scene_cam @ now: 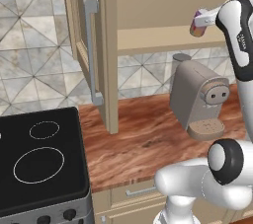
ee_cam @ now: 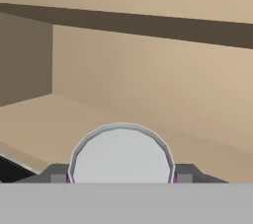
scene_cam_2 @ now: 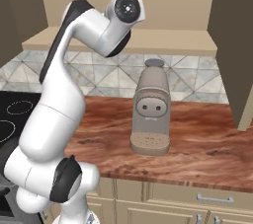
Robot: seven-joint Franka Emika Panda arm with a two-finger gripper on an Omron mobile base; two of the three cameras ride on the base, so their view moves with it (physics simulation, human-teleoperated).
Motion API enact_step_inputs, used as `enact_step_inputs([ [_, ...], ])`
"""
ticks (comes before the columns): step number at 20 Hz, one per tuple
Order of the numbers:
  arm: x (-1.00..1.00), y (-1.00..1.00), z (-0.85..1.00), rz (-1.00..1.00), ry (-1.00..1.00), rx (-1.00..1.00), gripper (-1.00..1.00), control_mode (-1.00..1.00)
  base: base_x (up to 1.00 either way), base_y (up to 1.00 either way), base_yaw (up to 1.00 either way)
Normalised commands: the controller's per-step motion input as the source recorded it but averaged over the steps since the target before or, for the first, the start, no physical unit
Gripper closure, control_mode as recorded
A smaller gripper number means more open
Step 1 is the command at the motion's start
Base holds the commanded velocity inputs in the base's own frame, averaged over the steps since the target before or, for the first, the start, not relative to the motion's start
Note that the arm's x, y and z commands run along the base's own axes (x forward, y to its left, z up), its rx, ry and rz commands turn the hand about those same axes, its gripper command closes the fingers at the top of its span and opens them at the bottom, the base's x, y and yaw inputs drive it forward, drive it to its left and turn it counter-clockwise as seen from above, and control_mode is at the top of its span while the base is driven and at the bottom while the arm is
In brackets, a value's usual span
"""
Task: Pick the can from the counter and place it in the open cabinet.
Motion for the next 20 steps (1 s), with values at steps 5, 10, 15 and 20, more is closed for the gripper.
enact_step_inputs([
  [5, 0.14, 0.0, -0.15, 0.0, 0.0, 0.0, 1.0, -1.0, 0.0, 0.0, 0.0],
  [10, 0.15, 0.0, -0.12, 0.0, 0.0, 0.0, 1.0, -1.0, 0.0, 0.0, 0.0],
  [15, 0.19, 0.0, -0.09, 0.0, 0.0, 0.0, 1.0, -1.0, 0.0, 0.0, 0.0],
  [20, 0.2, 0.0, -0.11, 0.0, 0.0, 0.0, 1.0, -1.0, 0.0, 0.0, 0.0],
])
